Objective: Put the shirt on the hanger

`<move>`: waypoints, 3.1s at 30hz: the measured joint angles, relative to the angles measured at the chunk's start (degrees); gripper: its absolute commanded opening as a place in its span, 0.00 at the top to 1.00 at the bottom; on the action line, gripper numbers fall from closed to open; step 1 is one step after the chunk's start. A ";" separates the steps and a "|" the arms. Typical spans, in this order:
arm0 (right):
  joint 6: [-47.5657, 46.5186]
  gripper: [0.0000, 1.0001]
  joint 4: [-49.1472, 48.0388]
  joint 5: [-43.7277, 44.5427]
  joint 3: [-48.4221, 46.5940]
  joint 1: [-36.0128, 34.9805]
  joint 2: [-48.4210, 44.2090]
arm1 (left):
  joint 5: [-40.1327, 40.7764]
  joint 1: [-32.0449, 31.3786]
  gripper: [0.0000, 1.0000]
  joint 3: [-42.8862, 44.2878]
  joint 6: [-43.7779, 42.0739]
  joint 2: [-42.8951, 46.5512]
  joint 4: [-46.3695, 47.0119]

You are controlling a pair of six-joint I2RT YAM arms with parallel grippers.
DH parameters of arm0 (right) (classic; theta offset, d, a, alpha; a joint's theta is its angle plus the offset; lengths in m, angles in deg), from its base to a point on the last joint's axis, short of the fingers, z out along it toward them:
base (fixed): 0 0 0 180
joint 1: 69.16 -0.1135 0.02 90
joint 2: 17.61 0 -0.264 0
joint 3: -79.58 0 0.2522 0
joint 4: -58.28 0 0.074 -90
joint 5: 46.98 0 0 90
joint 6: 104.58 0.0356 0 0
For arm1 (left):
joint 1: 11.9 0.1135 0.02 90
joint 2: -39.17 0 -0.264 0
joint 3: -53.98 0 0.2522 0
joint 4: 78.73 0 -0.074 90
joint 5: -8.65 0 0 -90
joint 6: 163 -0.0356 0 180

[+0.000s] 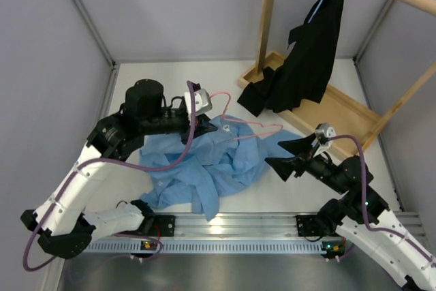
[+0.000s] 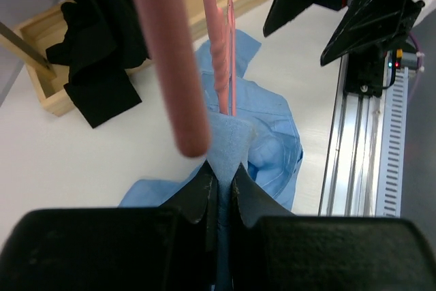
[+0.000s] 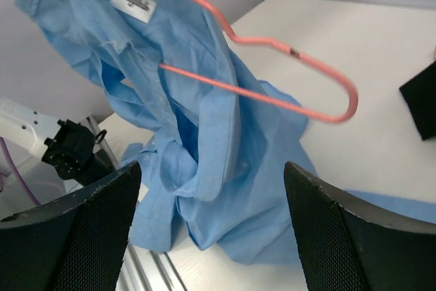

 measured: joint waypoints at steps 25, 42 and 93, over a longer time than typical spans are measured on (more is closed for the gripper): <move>15.61 0.81 -18.32 -11.61 7.96 0.00 19.89 | -0.02 0.11 1.00 -15.45 14.58 10.19 20.70; 12.63 1.00 -0.83 8.00 -3.65 0.61 15.21 | 3.54 0.09 1.00 -16.87 14.75 14.91 20.65; 11.52 0.87 -5.75 3.69 -21.46 -7.65 42.77 | 19.98 3.45 1.00 -6.27 37.29 -2.08 22.91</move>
